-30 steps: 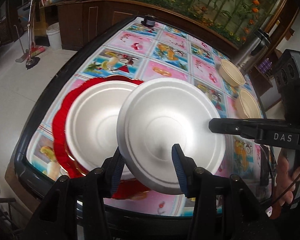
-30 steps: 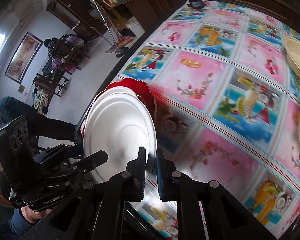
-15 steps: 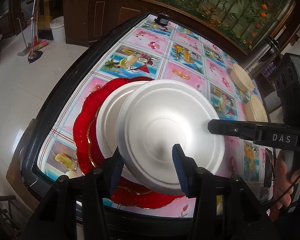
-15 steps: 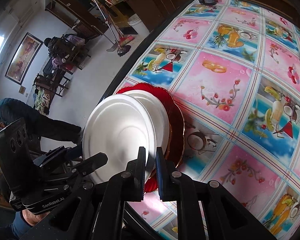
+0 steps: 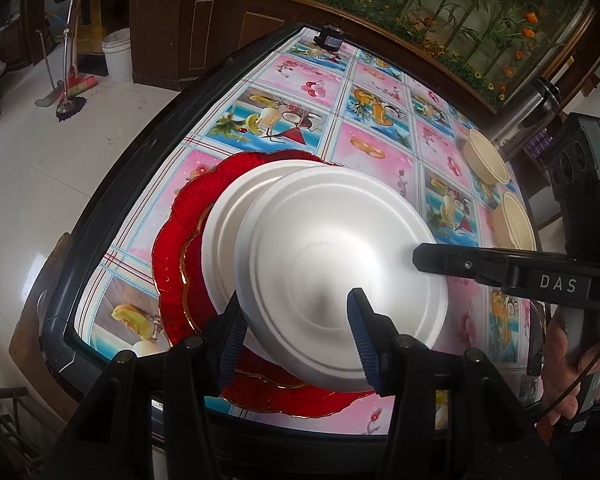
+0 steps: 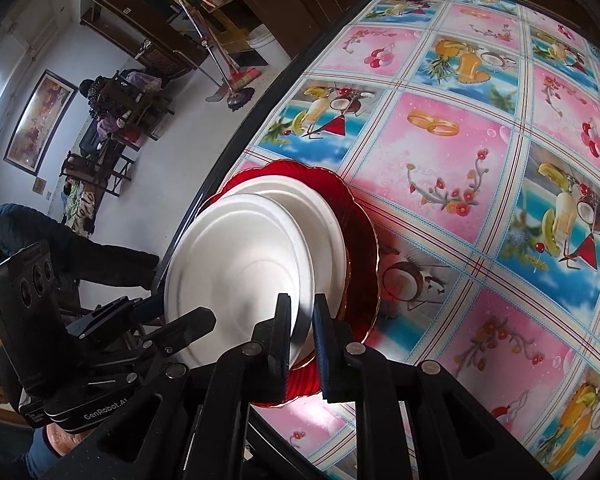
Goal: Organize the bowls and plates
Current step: 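Lower the white foam plate onto the stack and open the right tool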
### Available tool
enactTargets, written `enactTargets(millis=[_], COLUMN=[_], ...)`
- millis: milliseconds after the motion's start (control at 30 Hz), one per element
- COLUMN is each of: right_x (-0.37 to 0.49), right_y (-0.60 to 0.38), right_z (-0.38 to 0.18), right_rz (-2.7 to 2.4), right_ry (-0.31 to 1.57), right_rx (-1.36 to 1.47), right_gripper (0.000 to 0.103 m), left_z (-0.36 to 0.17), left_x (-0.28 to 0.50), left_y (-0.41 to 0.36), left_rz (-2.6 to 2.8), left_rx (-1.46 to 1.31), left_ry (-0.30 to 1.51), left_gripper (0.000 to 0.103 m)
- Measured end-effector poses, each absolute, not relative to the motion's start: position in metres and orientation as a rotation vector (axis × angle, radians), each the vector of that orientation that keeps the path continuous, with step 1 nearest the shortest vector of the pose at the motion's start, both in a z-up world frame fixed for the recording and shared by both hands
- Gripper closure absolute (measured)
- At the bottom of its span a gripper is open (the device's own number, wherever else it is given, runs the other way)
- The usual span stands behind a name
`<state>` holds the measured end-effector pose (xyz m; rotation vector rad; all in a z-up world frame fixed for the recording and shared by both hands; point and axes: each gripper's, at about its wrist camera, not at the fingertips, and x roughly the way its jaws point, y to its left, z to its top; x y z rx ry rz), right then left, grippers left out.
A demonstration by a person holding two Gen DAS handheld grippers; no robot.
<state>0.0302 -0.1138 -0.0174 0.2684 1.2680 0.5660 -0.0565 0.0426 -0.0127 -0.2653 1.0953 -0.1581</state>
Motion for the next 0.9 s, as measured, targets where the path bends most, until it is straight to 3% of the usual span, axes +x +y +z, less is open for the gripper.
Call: enactTargets(millis=[167,600,900], right_x=[0.027,0.006,0.004], right_y=[-0.114,-0.16,-0.298], right_z=[-0.016,-0.005,-0.01], right_rz=[0.56,0.533,0.283], right_ry=[1.259,1.221,1.156], right_rx=[0.251,0.334,0.496], right_gripper=[0.076,0.076,0.076], left_z=[-0.008,0.014,0.045], left_x=[-0.061,-0.073,-0.076], left_y=[0.043,0.042,0.019], left_rz=[-0.143,-0.084,-0.052], left_rx=[-0.273,-0.279,-0.222], left_ry=[1.083,1.019,0.928], left_gripper=[0.05,0.048,0.044])
